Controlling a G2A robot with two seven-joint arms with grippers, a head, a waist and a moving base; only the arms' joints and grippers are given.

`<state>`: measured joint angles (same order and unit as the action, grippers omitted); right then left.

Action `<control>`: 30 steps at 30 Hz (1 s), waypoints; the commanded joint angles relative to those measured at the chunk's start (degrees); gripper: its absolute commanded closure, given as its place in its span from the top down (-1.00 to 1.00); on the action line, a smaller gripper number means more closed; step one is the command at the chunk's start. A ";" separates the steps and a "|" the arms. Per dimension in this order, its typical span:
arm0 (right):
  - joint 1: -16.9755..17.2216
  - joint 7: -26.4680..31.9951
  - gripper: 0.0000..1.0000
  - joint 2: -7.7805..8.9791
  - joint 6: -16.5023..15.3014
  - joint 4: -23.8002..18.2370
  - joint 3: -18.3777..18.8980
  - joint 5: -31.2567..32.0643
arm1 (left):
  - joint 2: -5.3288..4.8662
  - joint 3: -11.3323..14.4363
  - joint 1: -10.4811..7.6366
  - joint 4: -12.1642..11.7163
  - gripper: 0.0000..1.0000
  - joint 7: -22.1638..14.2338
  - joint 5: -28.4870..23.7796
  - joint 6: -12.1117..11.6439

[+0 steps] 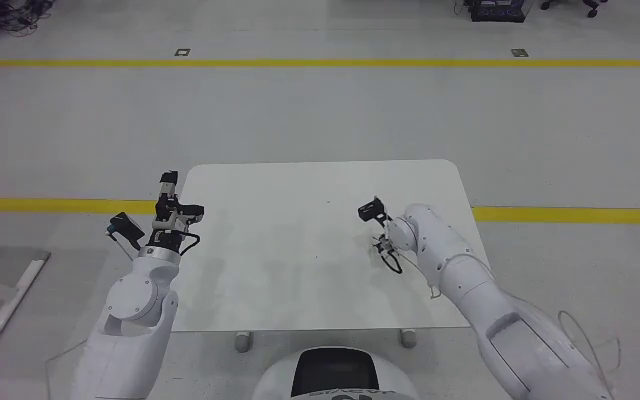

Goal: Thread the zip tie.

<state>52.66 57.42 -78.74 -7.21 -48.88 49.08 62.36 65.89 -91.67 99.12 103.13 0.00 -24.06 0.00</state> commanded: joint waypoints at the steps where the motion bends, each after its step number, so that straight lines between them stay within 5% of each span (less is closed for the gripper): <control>1: 1.63 0.78 -1.00 1.04 -0.62 -3.32 1.96 0.21 | 0.00 0.00 0.00 0.00 1.00 0.00 0.00 0.00; 10: 10.22 2.94 -1.00 5.18 -4.27 -17.21 11.45 -0.18 | 0.00 0.00 0.00 0.00 1.00 0.00 0.00 0.00; 15: 15.11 2.89 -1.00 7.00 -9.59 -23.79 16.57 -2.98 | 0.00 0.00 0.00 0.00 1.00 0.00 0.00 0.00; 18: 16.92 2.67 -1.00 7.80 -12.27 -25.62 18.98 -6.11 | 0.00 0.00 0.00 0.00 1.00 0.00 0.00 0.00; 25: 17.56 3.97 -1.00 9.75 -12.27 -26.97 19.40 -19.34 | 0.00 0.00 0.00 0.00 1.00 0.00 0.00 0.00; 30: 17.56 3.97 -1.00 9.75 -12.27 -26.97 19.40 -19.34 | 0.00 0.00 0.00 0.00 1.00 0.00 0.00 0.00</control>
<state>70.21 61.41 -68.98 -19.48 -75.84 68.47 42.86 65.89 -91.67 99.12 103.13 0.00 -24.06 0.00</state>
